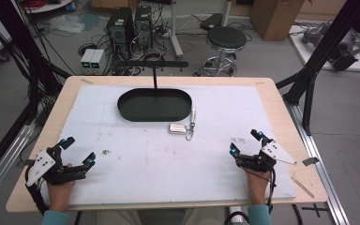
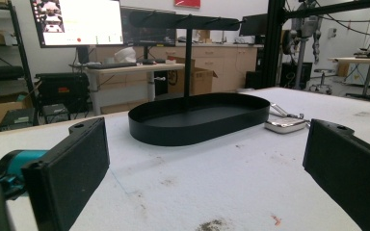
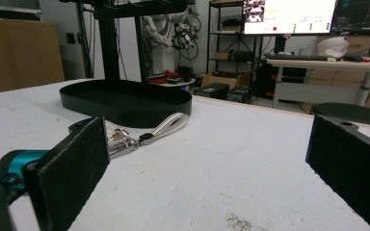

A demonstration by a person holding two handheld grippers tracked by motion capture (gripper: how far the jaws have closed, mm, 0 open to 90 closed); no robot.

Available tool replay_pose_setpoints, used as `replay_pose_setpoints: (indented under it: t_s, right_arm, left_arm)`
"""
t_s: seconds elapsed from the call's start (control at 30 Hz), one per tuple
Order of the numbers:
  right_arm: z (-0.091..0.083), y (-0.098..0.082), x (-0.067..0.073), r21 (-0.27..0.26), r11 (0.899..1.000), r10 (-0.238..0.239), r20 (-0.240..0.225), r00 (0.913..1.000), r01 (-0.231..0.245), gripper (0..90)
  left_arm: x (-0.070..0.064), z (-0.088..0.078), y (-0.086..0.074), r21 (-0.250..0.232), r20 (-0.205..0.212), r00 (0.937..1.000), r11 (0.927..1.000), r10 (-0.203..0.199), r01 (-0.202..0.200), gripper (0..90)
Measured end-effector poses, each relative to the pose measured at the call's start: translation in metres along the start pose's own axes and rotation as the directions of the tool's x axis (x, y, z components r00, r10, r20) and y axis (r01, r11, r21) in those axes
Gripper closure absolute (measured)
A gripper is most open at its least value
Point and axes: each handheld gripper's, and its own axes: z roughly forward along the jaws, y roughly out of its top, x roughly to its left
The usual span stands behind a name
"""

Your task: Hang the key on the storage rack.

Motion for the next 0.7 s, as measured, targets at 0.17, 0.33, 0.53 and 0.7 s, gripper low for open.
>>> replay_pose_setpoints:
  t_s: [0.17, 0.33, 0.53, 0.7]
  right_arm:
    - [-0.0001, 0.0, -0.0002, 0.0, 1.0, 0.002, 0.004, 1.0, -0.002, 0.8]
    - [0.0, 0.0001, 0.0001, 0.0, 1.0, -0.004, 0.002, 1.0, 0.004, 0.8]
    - [0.0007, 0.0004, 0.0003, 0.001, 1.0, -0.015, 0.01, 0.9998, 0.015, 0.8]
    - [-0.0002, 0.0017, 0.0029, 0.026, 0.999, -0.019, -0.002, 0.9998, 0.019, 0.8]
  left_arm:
    - [-0.0008, 0.0001, 0.0, 0.002, 0.0, 1.0, 1.0, 0.008, -0.008, 2.8]
    - [0.0002, 0.0006, 0.0002, 0.007, 0.0, 1.0, 1.0, -0.003, 0.003, 2.8]
    - [0.0004, 0.0011, 0.0004, 0.013, 0.0, 1.0, 0.9999, -0.004, 0.004, 2.8]
    - [0.0, 0.0015, 0.0005, 0.016, 0.002, 1.0, 0.9999, 0.0, 0.0, 2.8]
